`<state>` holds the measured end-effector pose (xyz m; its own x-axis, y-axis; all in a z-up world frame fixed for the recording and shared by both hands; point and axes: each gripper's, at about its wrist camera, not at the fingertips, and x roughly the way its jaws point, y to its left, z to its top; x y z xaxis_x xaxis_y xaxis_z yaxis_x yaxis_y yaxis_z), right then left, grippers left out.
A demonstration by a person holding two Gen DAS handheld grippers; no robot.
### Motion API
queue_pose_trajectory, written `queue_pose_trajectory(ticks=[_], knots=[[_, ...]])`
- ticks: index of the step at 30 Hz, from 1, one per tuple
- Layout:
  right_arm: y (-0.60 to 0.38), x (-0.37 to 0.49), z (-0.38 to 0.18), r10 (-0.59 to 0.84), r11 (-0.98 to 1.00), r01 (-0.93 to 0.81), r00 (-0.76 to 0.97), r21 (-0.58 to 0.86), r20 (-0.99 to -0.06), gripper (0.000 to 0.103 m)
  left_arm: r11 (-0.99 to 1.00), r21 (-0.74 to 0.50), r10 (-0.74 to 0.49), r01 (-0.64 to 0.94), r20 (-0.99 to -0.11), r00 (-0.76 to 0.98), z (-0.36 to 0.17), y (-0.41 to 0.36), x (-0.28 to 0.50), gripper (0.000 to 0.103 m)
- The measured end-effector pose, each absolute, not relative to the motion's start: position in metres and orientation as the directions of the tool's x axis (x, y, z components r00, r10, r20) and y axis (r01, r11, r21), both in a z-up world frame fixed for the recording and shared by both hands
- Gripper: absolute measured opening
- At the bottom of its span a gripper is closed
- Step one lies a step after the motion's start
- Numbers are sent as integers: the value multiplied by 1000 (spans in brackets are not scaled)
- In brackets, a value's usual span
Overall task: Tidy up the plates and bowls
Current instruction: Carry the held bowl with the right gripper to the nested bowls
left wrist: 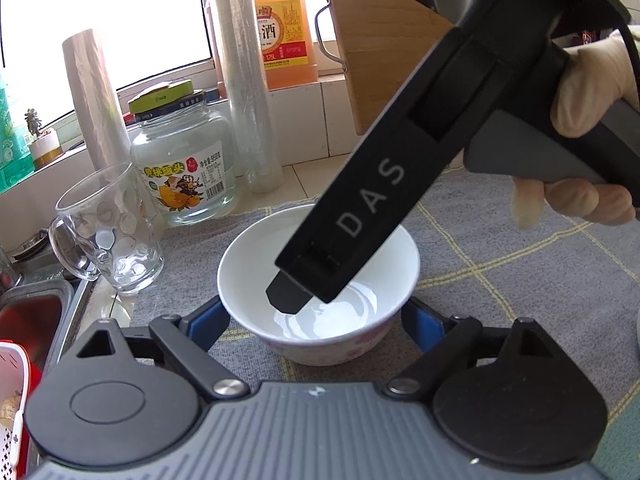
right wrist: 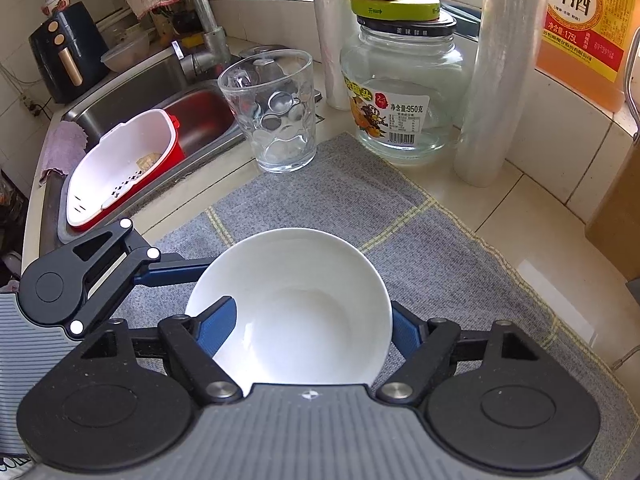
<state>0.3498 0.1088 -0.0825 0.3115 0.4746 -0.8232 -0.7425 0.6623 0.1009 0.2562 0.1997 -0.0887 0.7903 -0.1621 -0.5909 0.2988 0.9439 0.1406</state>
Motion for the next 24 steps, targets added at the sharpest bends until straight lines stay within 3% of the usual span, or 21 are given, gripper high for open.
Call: queue_pose_trajectory(ticks=[24], knots=[[89,317,-51,523,650,-747,310,136,-794,84,938,129,-186,322,-596,781,-58,190,229,92]])
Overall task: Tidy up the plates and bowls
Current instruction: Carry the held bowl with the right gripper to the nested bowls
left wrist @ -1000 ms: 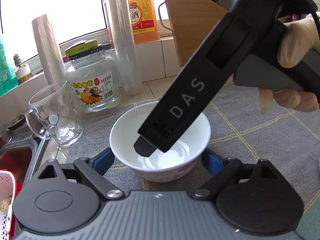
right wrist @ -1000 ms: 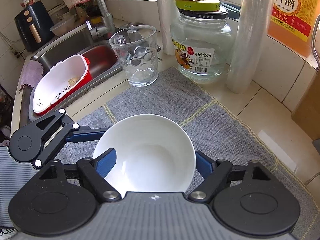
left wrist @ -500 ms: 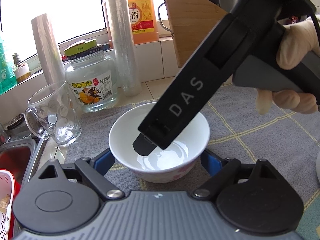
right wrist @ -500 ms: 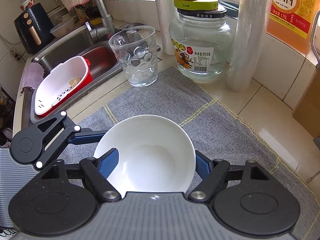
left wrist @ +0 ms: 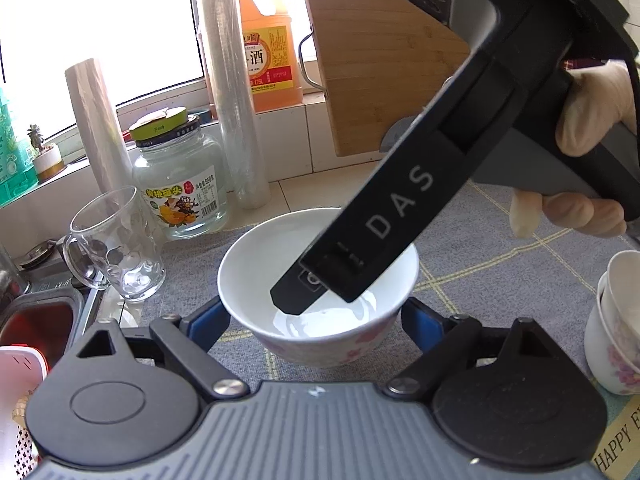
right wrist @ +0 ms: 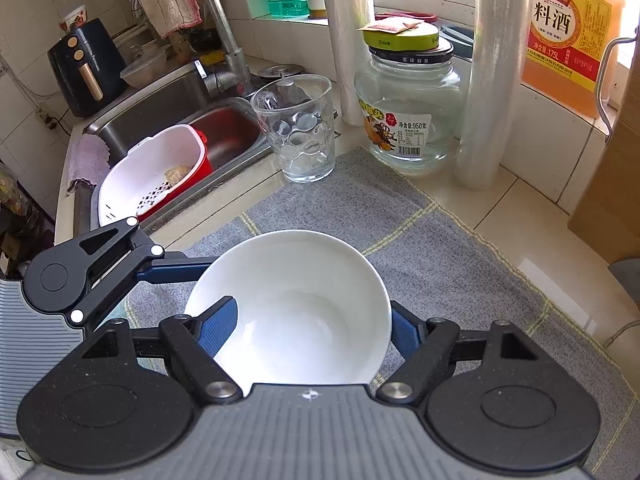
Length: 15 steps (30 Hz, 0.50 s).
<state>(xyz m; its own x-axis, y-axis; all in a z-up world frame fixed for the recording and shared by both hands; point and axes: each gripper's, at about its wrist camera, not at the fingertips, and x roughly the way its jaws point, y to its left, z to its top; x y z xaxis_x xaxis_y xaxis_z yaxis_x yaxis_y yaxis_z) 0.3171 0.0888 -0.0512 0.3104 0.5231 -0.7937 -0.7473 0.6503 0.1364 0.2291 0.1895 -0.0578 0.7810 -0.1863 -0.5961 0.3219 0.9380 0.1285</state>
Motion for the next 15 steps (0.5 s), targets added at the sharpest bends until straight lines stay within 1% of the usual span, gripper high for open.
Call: queue_pose_trajectory(ticks=[15], knots=[[48,259,-25,560,645,-750,330,149,-760,84,925,115,-225,361,-599,768,-32,163,182,92]])
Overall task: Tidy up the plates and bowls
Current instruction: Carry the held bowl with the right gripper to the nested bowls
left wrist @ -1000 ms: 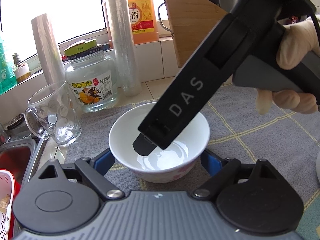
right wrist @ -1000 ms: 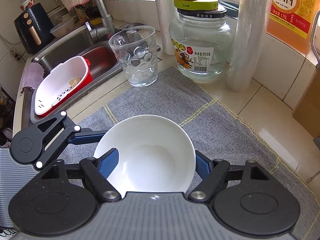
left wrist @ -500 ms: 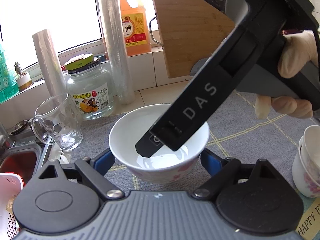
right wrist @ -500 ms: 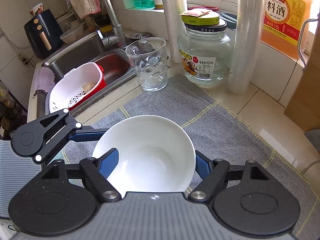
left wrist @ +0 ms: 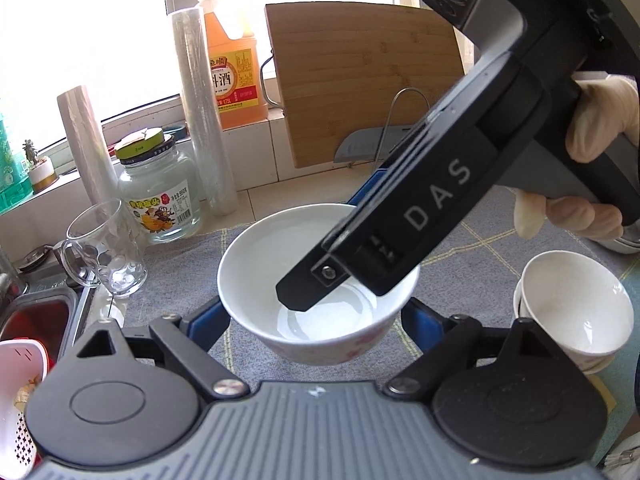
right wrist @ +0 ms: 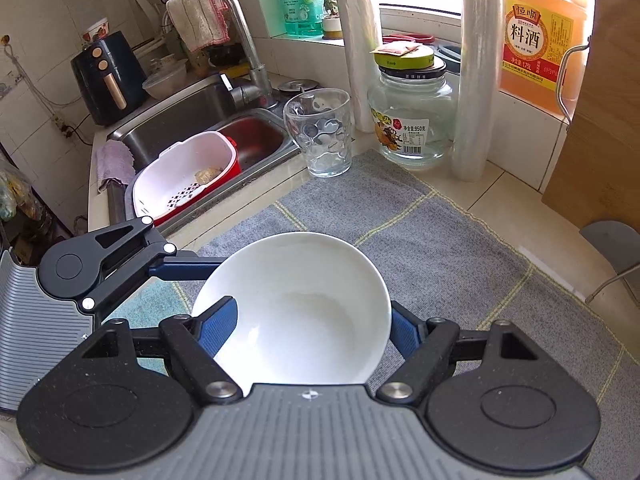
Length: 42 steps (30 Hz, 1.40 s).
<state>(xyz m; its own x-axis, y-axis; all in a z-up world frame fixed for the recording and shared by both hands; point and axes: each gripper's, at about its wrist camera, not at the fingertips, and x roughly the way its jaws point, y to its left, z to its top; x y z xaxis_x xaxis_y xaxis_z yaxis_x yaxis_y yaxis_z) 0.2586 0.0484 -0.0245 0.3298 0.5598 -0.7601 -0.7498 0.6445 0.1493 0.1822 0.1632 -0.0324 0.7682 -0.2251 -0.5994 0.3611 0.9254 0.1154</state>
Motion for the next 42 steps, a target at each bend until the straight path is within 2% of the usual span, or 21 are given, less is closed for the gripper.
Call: queue_pose_trajectory(ticks=[25,42], knots=[[-37,165,-6,533,711,-695,430,110,-729,84,869,125,-327,479,-581,745,-14,101,109,92],[-96,143,-11,457,796,-598,490,95,-743,84,805,97,-427,586,-591,684,-25,55,105,92]])
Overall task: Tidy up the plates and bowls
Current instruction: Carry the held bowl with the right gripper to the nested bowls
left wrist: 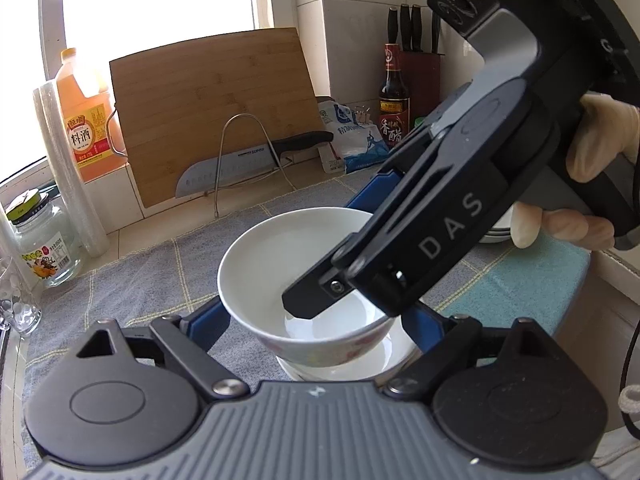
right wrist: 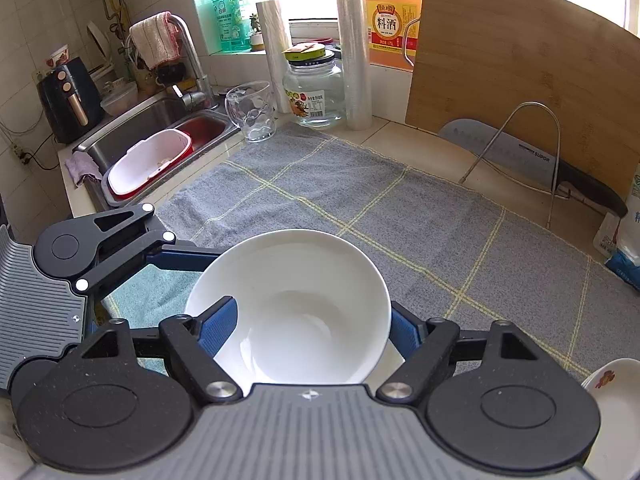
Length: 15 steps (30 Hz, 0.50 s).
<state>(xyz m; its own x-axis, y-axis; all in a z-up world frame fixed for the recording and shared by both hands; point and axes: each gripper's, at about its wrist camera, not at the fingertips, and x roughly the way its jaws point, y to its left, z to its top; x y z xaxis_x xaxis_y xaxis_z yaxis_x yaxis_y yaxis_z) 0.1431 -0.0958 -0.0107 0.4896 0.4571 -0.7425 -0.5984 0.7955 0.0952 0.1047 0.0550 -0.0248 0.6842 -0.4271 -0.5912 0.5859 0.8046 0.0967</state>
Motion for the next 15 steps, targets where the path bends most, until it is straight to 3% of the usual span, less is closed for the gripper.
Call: queue_pose_trajectory(ticks=[15], knots=[[-109,151,-30,432,809,-578,460,108,-776,84,801,37,-439,597,-641,629,-40,45,116,92]])
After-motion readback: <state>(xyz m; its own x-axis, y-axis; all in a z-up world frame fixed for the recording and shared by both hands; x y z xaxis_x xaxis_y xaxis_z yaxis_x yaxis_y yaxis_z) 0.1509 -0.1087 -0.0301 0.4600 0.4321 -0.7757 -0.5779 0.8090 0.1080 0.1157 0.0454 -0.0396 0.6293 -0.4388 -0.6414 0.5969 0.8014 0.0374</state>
